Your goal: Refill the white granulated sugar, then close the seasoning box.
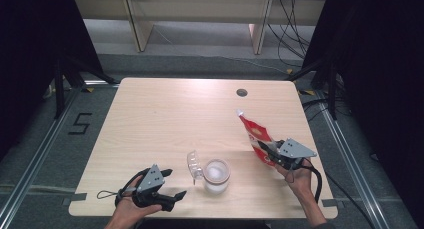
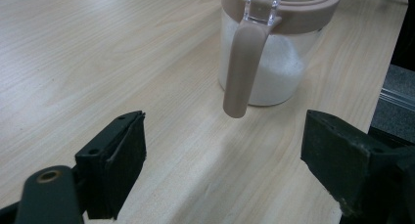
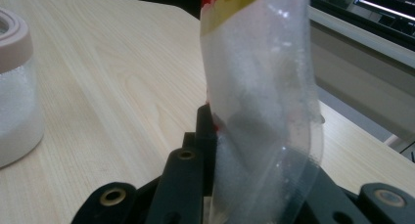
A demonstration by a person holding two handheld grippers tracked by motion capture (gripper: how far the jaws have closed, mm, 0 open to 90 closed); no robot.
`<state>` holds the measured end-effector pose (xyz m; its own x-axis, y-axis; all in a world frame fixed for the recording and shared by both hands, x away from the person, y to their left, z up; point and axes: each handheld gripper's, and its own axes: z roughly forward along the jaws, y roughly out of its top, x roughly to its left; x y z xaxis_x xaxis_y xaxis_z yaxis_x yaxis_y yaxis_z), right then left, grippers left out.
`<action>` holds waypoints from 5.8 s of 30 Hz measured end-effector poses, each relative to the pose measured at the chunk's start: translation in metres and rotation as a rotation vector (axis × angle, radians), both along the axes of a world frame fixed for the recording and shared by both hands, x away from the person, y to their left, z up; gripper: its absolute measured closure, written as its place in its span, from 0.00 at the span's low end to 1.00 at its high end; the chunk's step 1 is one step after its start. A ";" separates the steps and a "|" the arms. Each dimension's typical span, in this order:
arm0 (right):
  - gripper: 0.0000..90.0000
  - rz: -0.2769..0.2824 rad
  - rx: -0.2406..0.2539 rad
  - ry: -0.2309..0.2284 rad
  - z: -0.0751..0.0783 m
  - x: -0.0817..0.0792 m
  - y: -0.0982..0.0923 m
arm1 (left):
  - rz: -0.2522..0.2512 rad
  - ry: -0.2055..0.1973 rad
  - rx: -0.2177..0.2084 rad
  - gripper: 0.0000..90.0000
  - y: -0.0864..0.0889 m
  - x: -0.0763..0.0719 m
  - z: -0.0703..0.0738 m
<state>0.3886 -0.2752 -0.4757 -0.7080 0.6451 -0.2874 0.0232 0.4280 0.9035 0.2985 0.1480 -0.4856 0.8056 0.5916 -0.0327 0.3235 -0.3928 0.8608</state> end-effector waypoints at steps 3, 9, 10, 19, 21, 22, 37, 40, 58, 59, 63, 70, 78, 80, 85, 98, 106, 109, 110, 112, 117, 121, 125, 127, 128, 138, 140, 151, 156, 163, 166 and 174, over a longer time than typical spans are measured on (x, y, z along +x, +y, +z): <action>0.88 0.000 0.003 -0.023 0.000 0.002 -0.001 | 0.022 0.021 -0.019 0.18 0.000 -0.001 0.000; 0.88 -0.008 0.015 0.022 -0.003 0.002 -0.006 | 0.023 0.016 -0.010 0.18 0.000 -0.002 0.000; 0.88 -0.004 0.010 0.016 -0.002 0.003 -0.007 | 0.021 0.015 -0.007 0.18 0.000 -0.002 0.000; 0.88 -0.032 0.052 0.046 -0.004 0.000 -0.020 | 0.019 0.015 0.000 0.18 0.001 -0.001 0.001; 0.87 -0.045 0.057 0.049 -0.004 -0.002 -0.023 | 0.021 0.015 -0.009 0.18 0.000 -0.002 0.000; 0.87 -0.042 0.051 0.048 -0.003 -0.002 -0.024 | 0.024 0.018 -0.009 0.18 0.000 -0.002 0.001; 0.85 -0.080 0.060 0.051 -0.006 -0.005 -0.031 | 0.017 0.018 -0.008 0.18 0.001 -0.001 0.002; 0.83 -0.083 0.084 0.076 -0.006 -0.005 -0.033 | 0.019 0.018 -0.008 0.18 0.000 -0.002 0.001; 0.58 -0.136 0.168 0.079 -0.003 -0.018 -0.036 | 0.005 -0.008 0.000 0.18 0.001 0.000 0.001; 0.57 -0.151 0.194 0.118 -0.002 -0.022 -0.035 | 0.023 0.013 -0.018 0.18 0.000 -0.002 0.000; 0.50 -0.179 0.218 0.131 -0.001 -0.024 -0.039 | 0.021 0.010 -0.010 0.18 0.000 -0.001 0.000; 0.44 -0.158 0.215 0.114 0.004 -0.036 -0.041 | 0.022 0.013 -0.008 0.18 0.000 -0.002 0.001; 0.41 -0.211 0.213 0.123 0.008 -0.052 -0.041 | 0.021 0.011 -0.005 0.18 0.000 -0.002 0.001; 0.41 -0.221 0.217 0.136 0.008 -0.054 -0.041 | 0.025 0.015 -0.012 0.18 0.000 -0.002 0.002; 0.40 -0.231 0.210 0.150 0.008 -0.061 -0.041 | 0.017 0.017 -0.006 0.18 0.001 -0.001 0.002; 0.38 -0.250 0.149 0.175 0.010 -0.081 -0.043 | 0.030 0.013 -0.016 0.18 0.001 -0.002 0.003; 0.36 -0.274 0.151 0.220 0.009 -0.098 -0.040 | 0.022 0.000 -0.026 0.18 0.003 0.001 0.006; 0.36 -0.260 0.136 0.231 0.008 -0.102 -0.038 | 0.032 0.023 -0.048 0.18 0.004 0.002 0.007; 0.35 -0.254 0.117 0.216 0.007 -0.102 -0.038 | 0.039 0.031 -0.068 0.18 0.003 0.001 0.007; 0.35 -0.234 0.103 0.214 0.006 -0.104 -0.035 | 0.043 0.031 -0.056 0.18 0.004 0.002 0.009; 0.35 -0.217 0.119 0.255 0.004 -0.110 -0.030 | 0.046 0.029 -0.101 0.18 0.004 0.000 0.017; 0.35 -0.220 0.108 0.260 0.004 -0.114 -0.026 | 0.053 0.028 -0.105 0.18 0.003 -0.002 0.019; 0.34 -0.191 0.061 0.226 0.003 -0.114 -0.023 | 0.056 0.022 -0.098 0.19 0.003 -0.002 0.022; 0.34 -0.183 0.061 0.220 0.002 -0.114 -0.023 | 0.060 0.020 -0.105 0.19 0.002 -0.001 0.025; 0.34 -0.183 0.061 0.220 0.002 -0.114 -0.023 | 0.060 0.020 -0.105 0.20 0.002 -0.001 0.025; 0.34 -0.193 0.053 0.249 0.001 -0.116 -0.022 | 0.054 -0.012 -0.102 0.42 0.003 0.001 0.032; 0.34 -0.187 0.057 0.257 0.000 -0.115 -0.021 | 0.042 -0.046 -0.108 0.64 0.004 0.001 0.033; 0.35 -0.159 0.014 0.206 0.000 -0.112 -0.019 | 0.030 -0.104 -0.104 0.99 -0.006 -0.001 0.036; 0.35 -0.143 0.023 0.206 0.000 -0.111 -0.017 | 0.030 -0.098 -0.113 0.99 -0.009 -0.001 0.039; 0.35 -0.146 0.017 0.207 0.001 -0.112 -0.015 | 0.021 -0.107 -0.148 0.99 -0.016 0.000 0.046; 0.35 -0.144 0.006 0.204 0.001 -0.111 -0.015 | 0.019 -0.104 -0.135 0.99 -0.017 -0.001 0.047; 0.35 -0.146 0.015 0.203 0.002 -0.112 -0.015 | -0.003 -0.119 -0.128 0.99 -0.024 0.001 0.046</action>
<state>0.2767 -0.2902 -0.4740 -0.6493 0.7478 -0.1384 0.2655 0.3935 0.8802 0.2997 0.1245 -0.4393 0.8098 0.5866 -0.0119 0.2151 -0.2779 0.9362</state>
